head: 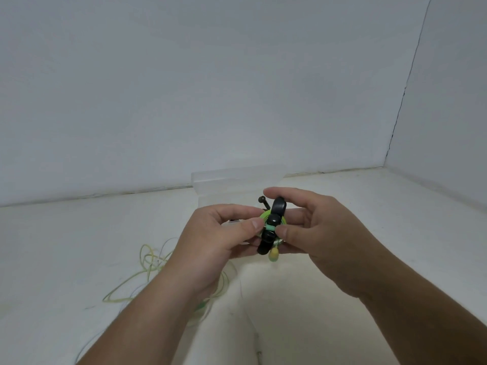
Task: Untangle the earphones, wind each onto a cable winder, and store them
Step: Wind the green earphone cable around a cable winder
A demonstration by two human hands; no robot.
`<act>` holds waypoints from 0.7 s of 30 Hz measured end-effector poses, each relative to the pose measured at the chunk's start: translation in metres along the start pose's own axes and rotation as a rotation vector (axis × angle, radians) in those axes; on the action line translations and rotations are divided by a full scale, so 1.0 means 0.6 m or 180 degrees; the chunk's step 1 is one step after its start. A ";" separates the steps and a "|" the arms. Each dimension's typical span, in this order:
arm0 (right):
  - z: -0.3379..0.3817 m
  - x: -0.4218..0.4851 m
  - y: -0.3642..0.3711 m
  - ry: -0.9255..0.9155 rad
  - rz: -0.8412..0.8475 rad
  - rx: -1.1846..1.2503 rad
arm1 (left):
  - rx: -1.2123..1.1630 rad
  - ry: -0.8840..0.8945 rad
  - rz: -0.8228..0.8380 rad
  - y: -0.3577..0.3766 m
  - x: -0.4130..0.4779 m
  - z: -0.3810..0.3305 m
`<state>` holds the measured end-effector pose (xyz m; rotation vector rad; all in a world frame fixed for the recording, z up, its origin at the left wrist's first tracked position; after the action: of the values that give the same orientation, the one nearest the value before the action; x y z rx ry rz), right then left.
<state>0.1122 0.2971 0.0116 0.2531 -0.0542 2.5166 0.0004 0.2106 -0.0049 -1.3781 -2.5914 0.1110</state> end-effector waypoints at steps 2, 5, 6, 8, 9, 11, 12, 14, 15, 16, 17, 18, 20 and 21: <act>-0.001 0.001 0.000 -0.0025 0.0031 -0.0155 | 0.0176 -0.0037 0.0037 -0.002 -0.002 -0.001; -0.005 0.001 0.003 -0.0063 0.0071 -0.0503 | 0.0664 0.0038 -0.0144 -0.012 -0.002 -0.005; -0.007 0.002 0.006 -0.0076 0.0087 -0.0593 | 0.0783 0.0069 -0.0207 -0.015 -0.002 -0.006; -0.010 0.002 0.011 -0.0100 0.0111 -0.0752 | 0.0824 0.0089 -0.0251 -0.014 -0.003 -0.006; -0.012 0.002 0.013 -0.0113 0.0113 -0.0831 | 0.0821 0.0088 -0.0255 -0.012 -0.004 -0.006; -0.012 0.002 0.016 -0.0165 0.0100 -0.1042 | 0.0885 0.0080 -0.0303 -0.009 -0.004 -0.004; -0.013 0.002 0.017 -0.0185 0.0087 -0.1149 | 0.0934 0.0070 -0.0341 -0.009 -0.004 -0.002; -0.016 0.002 0.019 -0.0182 0.0069 -0.1233 | 0.1015 0.0033 -0.0408 -0.008 -0.002 0.002; -0.017 0.003 0.019 -0.0170 0.0064 -0.1238 | 0.1059 0.0007 -0.0437 -0.008 -0.002 0.006; -0.019 0.003 0.021 -0.0165 0.0062 -0.1246 | 0.1120 -0.0018 -0.0460 -0.008 -0.001 0.008; -0.020 0.004 0.021 -0.0169 0.0063 -0.1261 | 0.1186 -0.0038 -0.0460 -0.007 -0.002 0.010; -0.021 0.003 0.022 -0.0172 0.0067 -0.1276 | 0.1228 -0.0052 -0.0424 -0.005 -0.002 0.011; -0.020 0.003 0.021 -0.0170 0.0067 -0.1281 | 0.1189 -0.0073 -0.0252 0.002 -0.002 0.012; -0.020 0.004 0.020 -0.0155 0.0078 -0.1239 | 0.1127 -0.0090 -0.0137 0.004 -0.001 0.012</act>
<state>0.1013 0.2899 0.0003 0.1538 -0.5620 2.4604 0.0010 0.2115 -0.0126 -1.1983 -2.4662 0.5565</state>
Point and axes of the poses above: each hand's wrist, its own x-axis towards the middle knuckle, its own y-axis out of the palm, z = x × y, the point moved 10 cm from there along x, towards the middle knuckle, and after that the axes turned 13 degrees about x, right-handed, at the moved point
